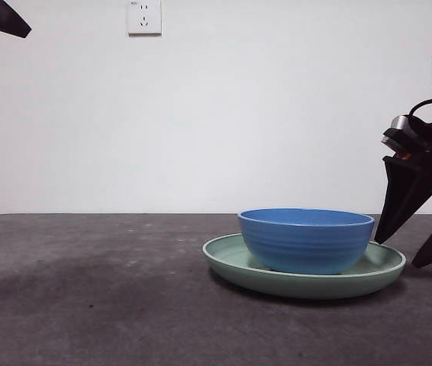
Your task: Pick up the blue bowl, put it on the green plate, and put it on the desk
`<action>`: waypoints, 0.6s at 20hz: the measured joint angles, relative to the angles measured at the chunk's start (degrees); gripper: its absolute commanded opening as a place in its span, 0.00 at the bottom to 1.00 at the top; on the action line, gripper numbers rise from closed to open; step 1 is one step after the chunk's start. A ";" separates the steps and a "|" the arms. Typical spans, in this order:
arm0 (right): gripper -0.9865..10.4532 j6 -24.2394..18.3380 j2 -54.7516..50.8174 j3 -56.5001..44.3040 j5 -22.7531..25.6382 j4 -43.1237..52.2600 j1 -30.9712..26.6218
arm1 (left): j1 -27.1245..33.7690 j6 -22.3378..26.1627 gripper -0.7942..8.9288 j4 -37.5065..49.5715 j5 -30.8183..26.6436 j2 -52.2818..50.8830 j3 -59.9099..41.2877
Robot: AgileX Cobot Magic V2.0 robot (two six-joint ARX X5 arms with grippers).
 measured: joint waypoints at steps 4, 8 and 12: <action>0.25 0.46 2.01 0.09 0.00 0.26 0.57 | 0.00 0.00 0.66 0.00 0.02 0.00 0.00; 0.15 0.48 4.35 0.42 -0.31 0.66 0.52 | -0.02 0.00 0.66 0.00 0.00 0.00 0.00; 0.10 0.76 4.87 0.44 -0.94 1.88 0.72 | 0.00 0.00 0.66 0.00 0.00 0.00 0.00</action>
